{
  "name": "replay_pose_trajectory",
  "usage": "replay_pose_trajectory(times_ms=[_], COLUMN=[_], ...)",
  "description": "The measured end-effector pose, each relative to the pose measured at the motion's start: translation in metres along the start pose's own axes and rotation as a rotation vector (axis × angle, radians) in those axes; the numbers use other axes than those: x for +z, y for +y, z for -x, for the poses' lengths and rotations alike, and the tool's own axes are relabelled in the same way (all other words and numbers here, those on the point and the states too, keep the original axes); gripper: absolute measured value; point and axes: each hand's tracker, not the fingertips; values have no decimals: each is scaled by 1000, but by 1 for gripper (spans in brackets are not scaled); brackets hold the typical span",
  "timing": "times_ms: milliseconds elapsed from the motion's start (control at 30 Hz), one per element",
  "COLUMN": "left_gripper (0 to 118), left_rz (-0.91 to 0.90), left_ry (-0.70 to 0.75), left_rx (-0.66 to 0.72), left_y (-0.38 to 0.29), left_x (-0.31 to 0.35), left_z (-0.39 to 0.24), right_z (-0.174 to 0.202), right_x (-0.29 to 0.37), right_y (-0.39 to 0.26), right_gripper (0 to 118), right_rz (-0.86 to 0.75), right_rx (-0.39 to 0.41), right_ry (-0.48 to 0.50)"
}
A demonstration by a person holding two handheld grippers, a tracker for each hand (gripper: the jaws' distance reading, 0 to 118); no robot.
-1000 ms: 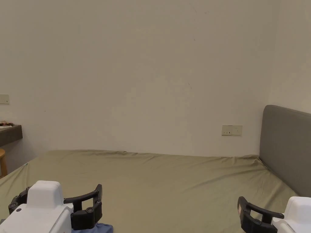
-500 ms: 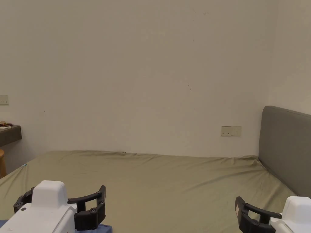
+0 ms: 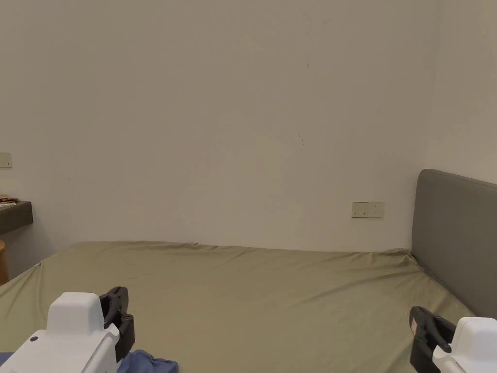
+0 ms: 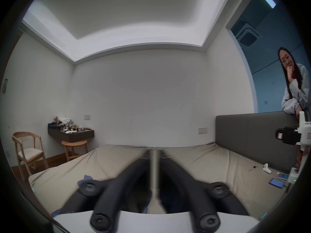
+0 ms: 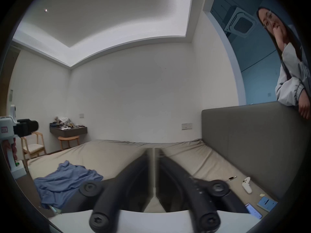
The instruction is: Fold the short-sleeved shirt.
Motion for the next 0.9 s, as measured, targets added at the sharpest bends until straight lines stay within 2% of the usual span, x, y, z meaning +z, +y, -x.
replay_pose_trajectory(times_ms=[67,200,567,767,900], left_gripper=[0,0,0,0,0], left_rz=[9,11,-13,-11,4], left_ry=[-63,-62,-61,50,165], left_rx=[42,3,20,-35,-64], left_y=[-1,-1,10,11,11], left_x=[2,2,12,45,83], left_z=[6,3,12,51,89], right_z=[-2,0,7,51,98], right_x=[0,4,8,-4,-13], right_y=[-2,-2,8,7,6], right_gripper=[2,2,2,2,2], right_rz=[25,11,13,14,10], right_rx=[-29,10,-10,-19,-47], right_ry=[123,87,106,219,349])
